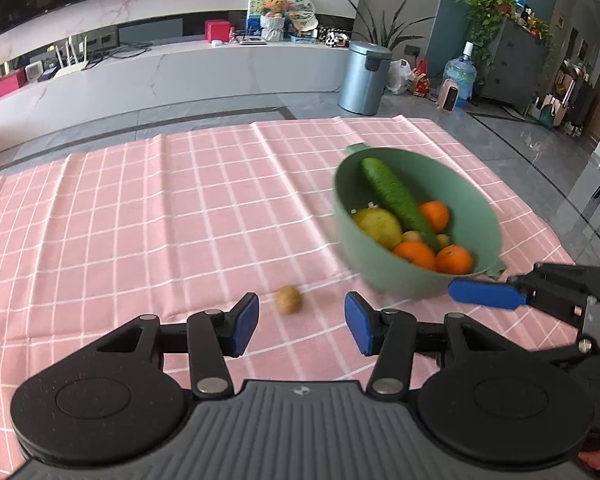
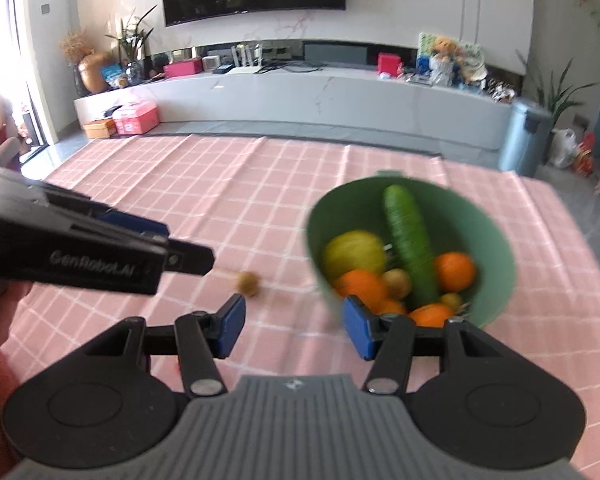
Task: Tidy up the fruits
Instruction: 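Withdraw both tools toward the last kiwi and the red cherry tomato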
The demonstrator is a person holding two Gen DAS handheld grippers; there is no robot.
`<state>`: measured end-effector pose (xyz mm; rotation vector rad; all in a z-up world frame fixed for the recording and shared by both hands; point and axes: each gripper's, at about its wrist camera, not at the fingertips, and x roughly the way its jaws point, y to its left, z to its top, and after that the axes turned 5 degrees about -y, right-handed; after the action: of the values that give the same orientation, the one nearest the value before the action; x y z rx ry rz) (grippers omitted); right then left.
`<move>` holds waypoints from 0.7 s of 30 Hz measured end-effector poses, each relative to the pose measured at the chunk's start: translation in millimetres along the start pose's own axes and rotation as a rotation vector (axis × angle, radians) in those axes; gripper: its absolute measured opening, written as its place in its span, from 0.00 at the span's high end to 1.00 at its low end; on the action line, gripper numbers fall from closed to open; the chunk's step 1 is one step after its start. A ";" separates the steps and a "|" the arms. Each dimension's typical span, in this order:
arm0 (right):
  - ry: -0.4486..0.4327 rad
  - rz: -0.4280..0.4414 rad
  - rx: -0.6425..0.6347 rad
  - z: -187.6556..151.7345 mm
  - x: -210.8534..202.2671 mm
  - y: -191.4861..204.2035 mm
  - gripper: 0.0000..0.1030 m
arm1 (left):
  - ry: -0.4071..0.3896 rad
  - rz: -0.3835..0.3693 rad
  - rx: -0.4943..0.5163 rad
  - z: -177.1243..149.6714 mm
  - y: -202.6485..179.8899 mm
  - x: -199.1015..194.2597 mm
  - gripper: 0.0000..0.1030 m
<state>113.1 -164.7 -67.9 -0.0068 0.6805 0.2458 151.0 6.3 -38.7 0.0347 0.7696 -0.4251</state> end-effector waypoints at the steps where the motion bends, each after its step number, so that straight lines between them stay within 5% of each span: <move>1: 0.006 0.008 -0.008 -2.0 3.3 5.7 0.52 | 0.001 -0.001 -0.010 -1.6 5.5 0.9 0.43; 9: 0.084 0.028 -0.049 -19.3 38.2 36.5 0.64 | 0.001 0.030 -0.110 -23.6 41.5 9.3 0.47; 21: 0.183 0.093 -0.041 -39.2 65.8 61.0 0.65 | 0.008 0.035 -0.144 -42.8 58.0 13.0 0.47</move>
<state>124.2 -94.2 -135.0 -0.0368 0.8594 0.3514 153.1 62.6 -85.6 -0.0842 0.8050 -0.3355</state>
